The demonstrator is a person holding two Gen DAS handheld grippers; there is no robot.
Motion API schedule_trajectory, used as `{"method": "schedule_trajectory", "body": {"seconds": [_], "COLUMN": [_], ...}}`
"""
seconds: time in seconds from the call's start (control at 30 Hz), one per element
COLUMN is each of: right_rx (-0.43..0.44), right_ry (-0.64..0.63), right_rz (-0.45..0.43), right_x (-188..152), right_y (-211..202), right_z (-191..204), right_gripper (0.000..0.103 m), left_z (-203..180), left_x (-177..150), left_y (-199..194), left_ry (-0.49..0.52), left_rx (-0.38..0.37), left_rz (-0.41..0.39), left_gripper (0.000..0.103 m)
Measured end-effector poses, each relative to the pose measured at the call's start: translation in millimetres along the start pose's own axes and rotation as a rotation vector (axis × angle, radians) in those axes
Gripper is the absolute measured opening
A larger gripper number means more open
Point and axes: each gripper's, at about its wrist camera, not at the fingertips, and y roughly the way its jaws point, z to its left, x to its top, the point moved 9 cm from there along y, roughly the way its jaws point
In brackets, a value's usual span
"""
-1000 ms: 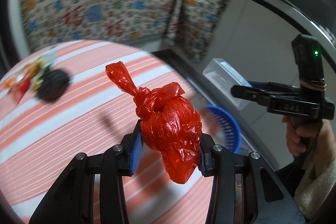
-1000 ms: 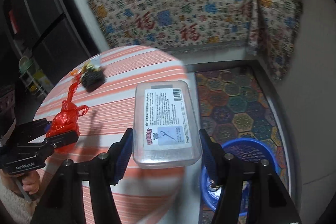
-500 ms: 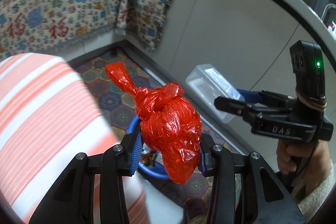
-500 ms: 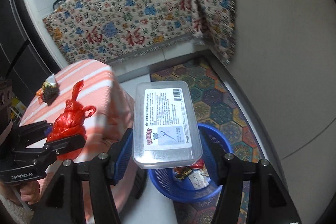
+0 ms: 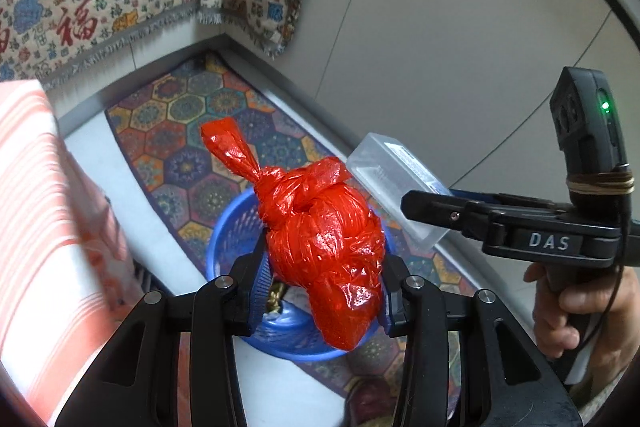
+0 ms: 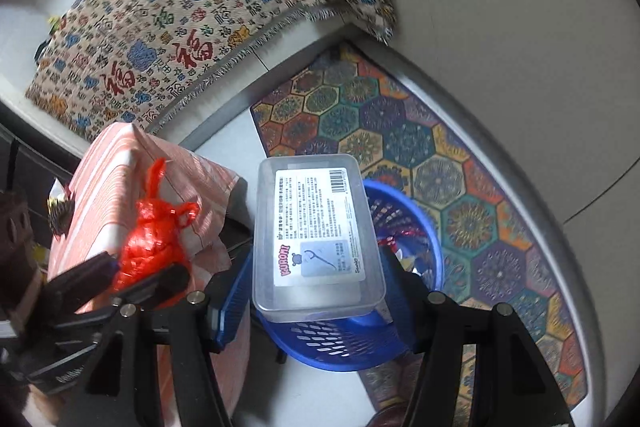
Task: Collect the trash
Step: 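Carry the red bag and clear box over the blue basket and open both grippers, then move both open grippers back over the table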
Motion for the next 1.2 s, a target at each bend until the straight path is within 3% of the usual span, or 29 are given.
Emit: {"method": "schedule_trajectory", "body": {"seconds": [0.1,0.2,0.23,0.43,0.57,0.73,0.87,0.97,1.2], "right_rx": [0.012,0.031,0.029,0.024,-0.019,-0.061,-0.112,-0.099,-0.013], "right_ry": [0.021,0.056,0.074,0.093,0.017,-0.117,-0.275,-0.386,-0.629], "right_rz": [0.011,0.015,0.016,-0.023,-0.097,-0.197,-0.283,-0.313,-0.279], "right_x": [2,4,5,19,30,41,40,28,-27], "right_y": [9,15,17,9,-11,-33,-45,-49,-32], "right_z": [-3,-10,-13,-17,-2,32,76,118,225], "right_gripper": [0.063,0.064,0.07,0.073,0.073,0.073,0.073,0.073,0.073], "left_z": [-3,-6,-6,-2,-1,10,52,98,219], "left_x": [2,0,1,3,11,4,-29,-62,-128], "left_y": [6,13,15,15,-17,-79,-125,-144,-185], "left_ry": [-0.002,0.0,0.0,-0.014,-0.034,-0.04,-0.046,-0.09,-0.24], "left_rx": [-0.005,-0.002,-0.001,-0.003,-0.022,-0.022,0.087,0.17,0.399], "left_rz": [0.0,0.005,0.005,-0.01,-0.08,-0.157,-0.184,-0.16,-0.135], "left_gripper": [0.05,0.07,0.074,0.075,0.077,0.088,0.094,0.094,0.094]}}
